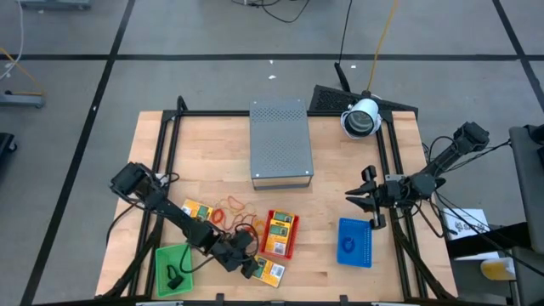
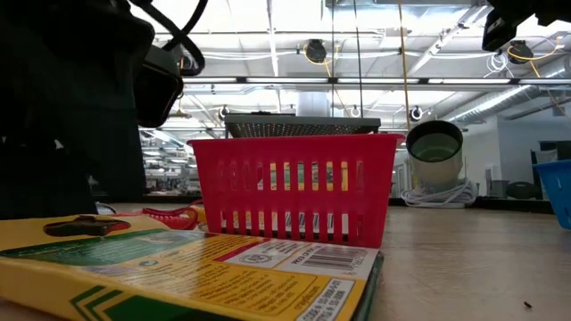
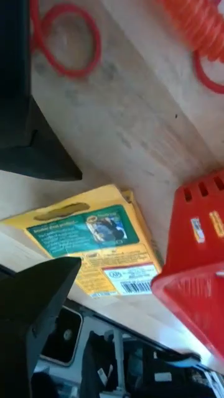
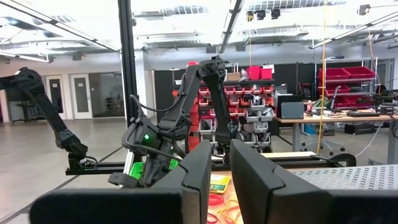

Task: Pick & Place Office Desk Supplies
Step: Put the yellow crayon box into the red bin

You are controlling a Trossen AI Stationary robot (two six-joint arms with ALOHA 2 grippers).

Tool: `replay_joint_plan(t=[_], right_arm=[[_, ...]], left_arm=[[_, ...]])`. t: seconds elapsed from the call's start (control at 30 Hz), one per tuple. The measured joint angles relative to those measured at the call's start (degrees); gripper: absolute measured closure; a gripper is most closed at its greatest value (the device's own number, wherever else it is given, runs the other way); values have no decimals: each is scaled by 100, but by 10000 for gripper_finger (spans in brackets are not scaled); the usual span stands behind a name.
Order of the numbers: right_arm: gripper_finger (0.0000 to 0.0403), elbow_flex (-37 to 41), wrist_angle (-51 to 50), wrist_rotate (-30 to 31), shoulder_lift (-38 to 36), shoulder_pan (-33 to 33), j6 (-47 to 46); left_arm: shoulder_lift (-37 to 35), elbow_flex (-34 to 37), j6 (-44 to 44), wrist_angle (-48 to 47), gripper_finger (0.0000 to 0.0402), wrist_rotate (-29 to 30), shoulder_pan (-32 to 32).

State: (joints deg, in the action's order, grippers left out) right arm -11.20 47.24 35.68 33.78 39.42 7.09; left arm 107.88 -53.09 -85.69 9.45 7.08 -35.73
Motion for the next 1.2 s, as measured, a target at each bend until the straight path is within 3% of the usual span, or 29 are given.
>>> replay_joint_plan(t=[0.13, 0.3, 0.37, 0.87, 1.2], right_arm=[[353, -4, 90, 0, 2, 1, -1], [353, -4, 101, 0, 4, 2, -18], [353, -4, 101, -2, 2, 2, -42], [353, -4, 95, 0, 4, 2, -192], [353, -4, 89, 0, 50, 2, -252]], left_arm=[[227, -10, -31, 444, 238, -105, 11], [220, -3, 174, 440, 363, -136, 47], [199, -3, 212, 462, 389, -140, 72], [171, 1, 437, 1007, 399, -676, 76], [-662, 5, 1182, 1019, 400, -512, 211]])
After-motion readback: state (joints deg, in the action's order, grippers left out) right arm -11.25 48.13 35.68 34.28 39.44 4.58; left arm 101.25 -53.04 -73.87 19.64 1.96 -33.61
